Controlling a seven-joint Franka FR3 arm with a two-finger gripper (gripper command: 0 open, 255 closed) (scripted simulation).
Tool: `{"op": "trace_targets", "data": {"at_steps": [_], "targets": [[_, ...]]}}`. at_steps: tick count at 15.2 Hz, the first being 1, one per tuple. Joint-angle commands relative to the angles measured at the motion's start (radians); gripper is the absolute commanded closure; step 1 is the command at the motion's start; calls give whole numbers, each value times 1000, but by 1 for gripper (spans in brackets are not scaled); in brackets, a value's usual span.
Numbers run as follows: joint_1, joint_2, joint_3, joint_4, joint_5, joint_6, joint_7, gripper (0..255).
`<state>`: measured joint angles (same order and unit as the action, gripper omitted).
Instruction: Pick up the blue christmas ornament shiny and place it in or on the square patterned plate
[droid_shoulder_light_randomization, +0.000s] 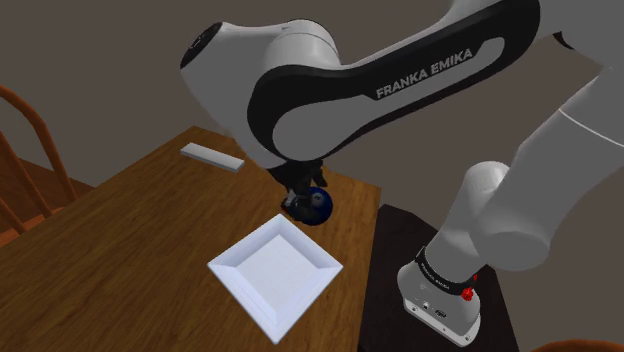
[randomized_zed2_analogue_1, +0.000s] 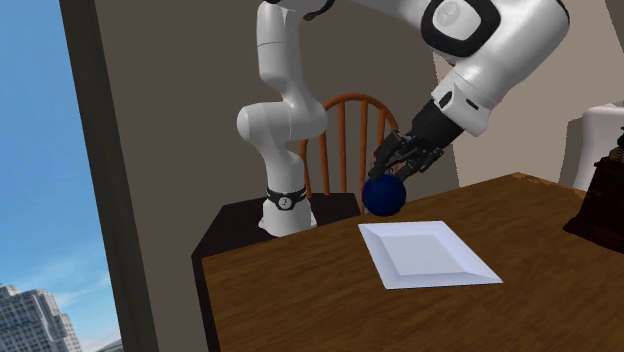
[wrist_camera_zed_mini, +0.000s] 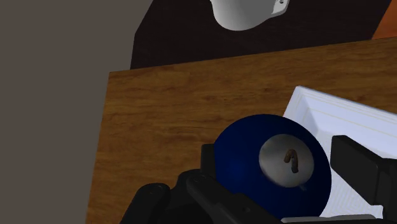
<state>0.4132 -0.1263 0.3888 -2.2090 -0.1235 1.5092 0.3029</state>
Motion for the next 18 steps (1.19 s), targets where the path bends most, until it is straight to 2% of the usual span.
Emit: {"op": "trace_targets", "data": {"at_steps": [1, 6, 18], "targets": [[16, 60, 25, 69, 7, -21, 47, 255], [68, 207, 78, 255, 13, -85, 163, 255], [73, 275, 75, 165, -11, 62, 195, 255]]}}
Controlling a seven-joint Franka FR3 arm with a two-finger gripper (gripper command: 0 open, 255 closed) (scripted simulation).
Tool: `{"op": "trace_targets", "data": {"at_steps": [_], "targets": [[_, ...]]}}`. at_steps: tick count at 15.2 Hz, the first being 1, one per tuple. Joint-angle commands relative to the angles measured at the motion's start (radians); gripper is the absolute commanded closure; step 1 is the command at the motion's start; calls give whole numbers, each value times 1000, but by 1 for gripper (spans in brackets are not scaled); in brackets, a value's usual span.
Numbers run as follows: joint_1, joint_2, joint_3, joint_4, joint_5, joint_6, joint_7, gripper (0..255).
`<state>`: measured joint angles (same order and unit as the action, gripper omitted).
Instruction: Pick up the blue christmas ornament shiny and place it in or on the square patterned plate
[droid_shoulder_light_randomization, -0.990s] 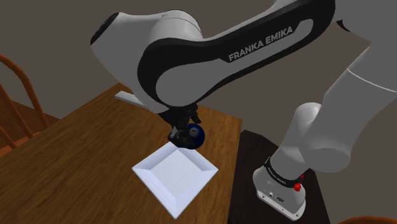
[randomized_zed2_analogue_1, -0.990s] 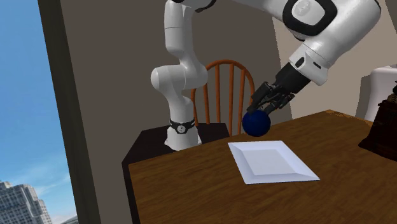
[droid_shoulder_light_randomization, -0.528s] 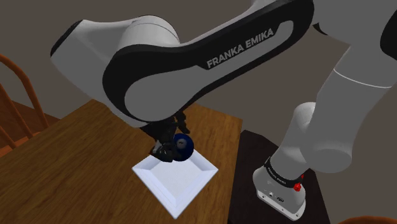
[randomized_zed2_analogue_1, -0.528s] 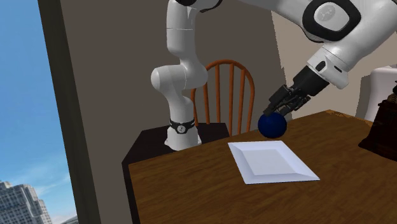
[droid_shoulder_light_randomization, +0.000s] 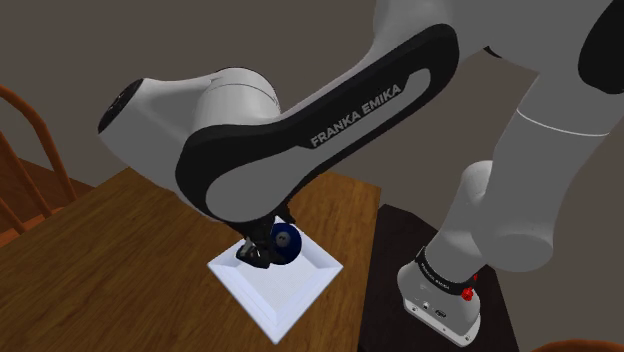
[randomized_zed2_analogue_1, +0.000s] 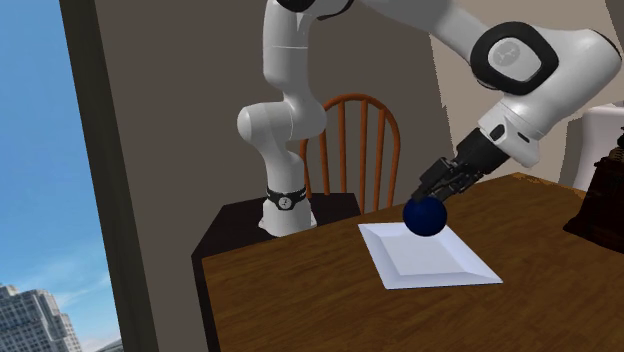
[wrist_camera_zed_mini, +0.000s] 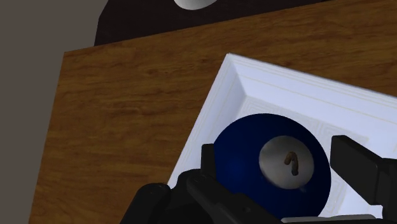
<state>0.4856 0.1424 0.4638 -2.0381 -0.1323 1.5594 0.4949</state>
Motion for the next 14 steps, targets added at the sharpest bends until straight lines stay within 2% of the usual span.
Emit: {"op": "trace_targets", "data": {"at_steps": [1, 6, 14], "targets": [[1, 13, -1, -12, -5, 24, 7, 255], [5, 56, -4, -41, -22, 90, 25, 255], [5, 56, -4, -41, -22, 90, 25, 255]]}}
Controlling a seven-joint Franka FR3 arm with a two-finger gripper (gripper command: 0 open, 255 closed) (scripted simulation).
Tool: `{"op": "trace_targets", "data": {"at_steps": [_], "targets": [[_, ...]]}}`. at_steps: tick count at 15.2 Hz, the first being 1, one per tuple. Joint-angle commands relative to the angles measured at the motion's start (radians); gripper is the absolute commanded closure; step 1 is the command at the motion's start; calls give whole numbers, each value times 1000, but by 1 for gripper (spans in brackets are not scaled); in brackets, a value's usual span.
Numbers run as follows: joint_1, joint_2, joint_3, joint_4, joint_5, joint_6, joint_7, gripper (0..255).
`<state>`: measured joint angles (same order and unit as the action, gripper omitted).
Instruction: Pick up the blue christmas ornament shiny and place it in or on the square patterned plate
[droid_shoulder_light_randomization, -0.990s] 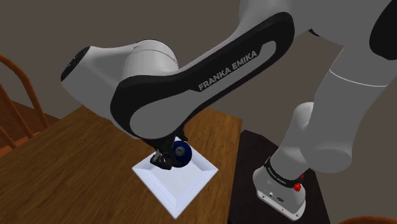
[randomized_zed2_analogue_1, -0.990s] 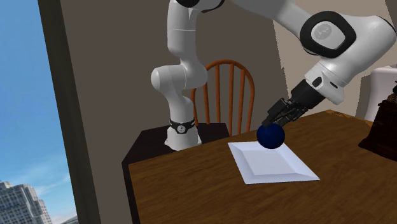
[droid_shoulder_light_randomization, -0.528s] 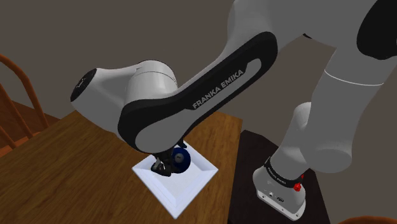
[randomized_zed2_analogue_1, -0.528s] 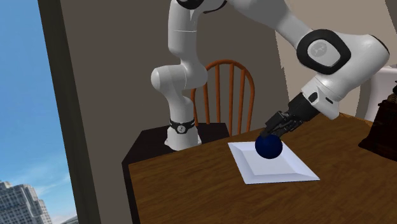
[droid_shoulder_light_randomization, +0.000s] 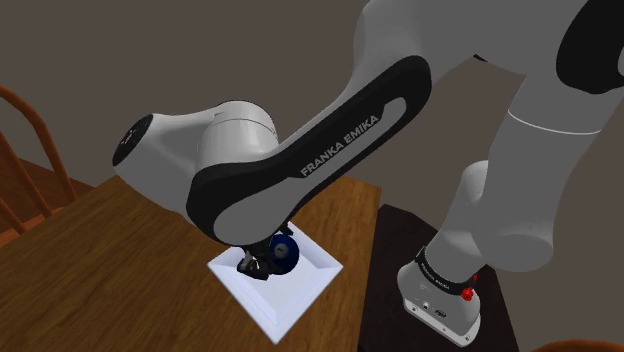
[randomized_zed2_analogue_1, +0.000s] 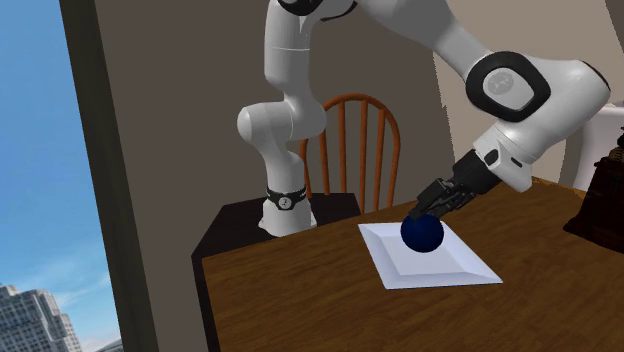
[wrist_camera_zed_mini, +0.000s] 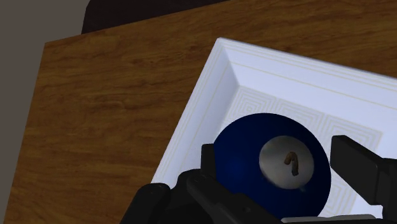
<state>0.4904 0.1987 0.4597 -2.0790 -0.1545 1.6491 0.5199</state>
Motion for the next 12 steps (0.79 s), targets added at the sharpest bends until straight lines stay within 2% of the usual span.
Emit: {"op": "trace_targets", "data": {"at_steps": [1, 6, 10, 12], "targets": [[0, 0, 0, 0, 0, 0, 0, 0], [0, 0, 0, 0, 0, 0, 0, 0], [16, 31, 6, 154, -1, -127, 4, 0], [16, 31, 6, 154, -1, -127, 4, 0]]}}
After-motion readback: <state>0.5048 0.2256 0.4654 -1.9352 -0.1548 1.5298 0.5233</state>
